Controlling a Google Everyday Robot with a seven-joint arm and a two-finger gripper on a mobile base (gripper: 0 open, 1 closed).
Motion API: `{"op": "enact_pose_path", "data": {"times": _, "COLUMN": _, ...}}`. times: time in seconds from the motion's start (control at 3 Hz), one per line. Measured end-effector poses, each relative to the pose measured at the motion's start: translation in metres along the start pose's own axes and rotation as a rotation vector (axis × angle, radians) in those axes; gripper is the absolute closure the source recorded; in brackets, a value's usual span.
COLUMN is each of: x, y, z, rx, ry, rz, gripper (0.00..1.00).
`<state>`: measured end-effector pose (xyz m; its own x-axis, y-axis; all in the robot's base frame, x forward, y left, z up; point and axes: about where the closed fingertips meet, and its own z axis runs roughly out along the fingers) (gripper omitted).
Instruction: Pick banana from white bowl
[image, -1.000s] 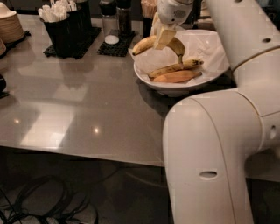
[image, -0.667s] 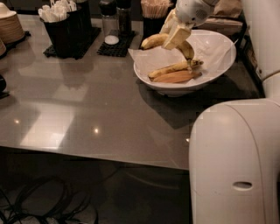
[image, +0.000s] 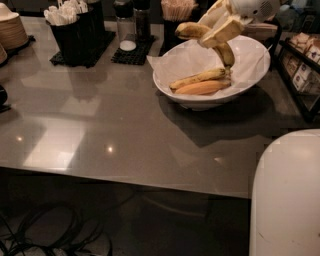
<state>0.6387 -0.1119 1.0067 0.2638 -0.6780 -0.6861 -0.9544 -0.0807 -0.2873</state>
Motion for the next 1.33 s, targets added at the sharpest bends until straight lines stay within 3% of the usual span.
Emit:
{"op": "enact_pose_path", "data": {"times": 0.67, "x": -0.020, "y": 0.010, "z": -0.026, "rx": 0.020, "ry": -0.082, "rz": 0.018, "gripper": 1.00}}
{"op": "enact_pose_path", "data": {"times": 1.33, "x": 0.005, "y": 0.021, "z": -0.028, "rx": -0.005, "ry": -0.109, "rz": 0.142, "gripper": 1.00}}
